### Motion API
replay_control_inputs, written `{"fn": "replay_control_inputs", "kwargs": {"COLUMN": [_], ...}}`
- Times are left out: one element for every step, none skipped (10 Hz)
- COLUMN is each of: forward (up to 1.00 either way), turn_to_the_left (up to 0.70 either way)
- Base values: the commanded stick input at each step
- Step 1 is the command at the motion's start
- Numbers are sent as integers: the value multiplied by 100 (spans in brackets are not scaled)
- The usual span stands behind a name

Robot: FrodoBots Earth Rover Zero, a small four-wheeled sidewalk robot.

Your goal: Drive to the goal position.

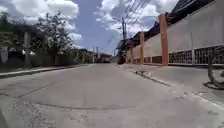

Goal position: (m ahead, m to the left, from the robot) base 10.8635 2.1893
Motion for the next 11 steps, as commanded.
{"fn": "replay_control_inputs", "kwargs": {"forward": [100, 100, 100, 100, 100, 100, 100, 100, 100, 100, 100], "turn_to_the_left": [0, 0, 0, 0, 0, 0, 0, 0, 0, 0, 0]}}
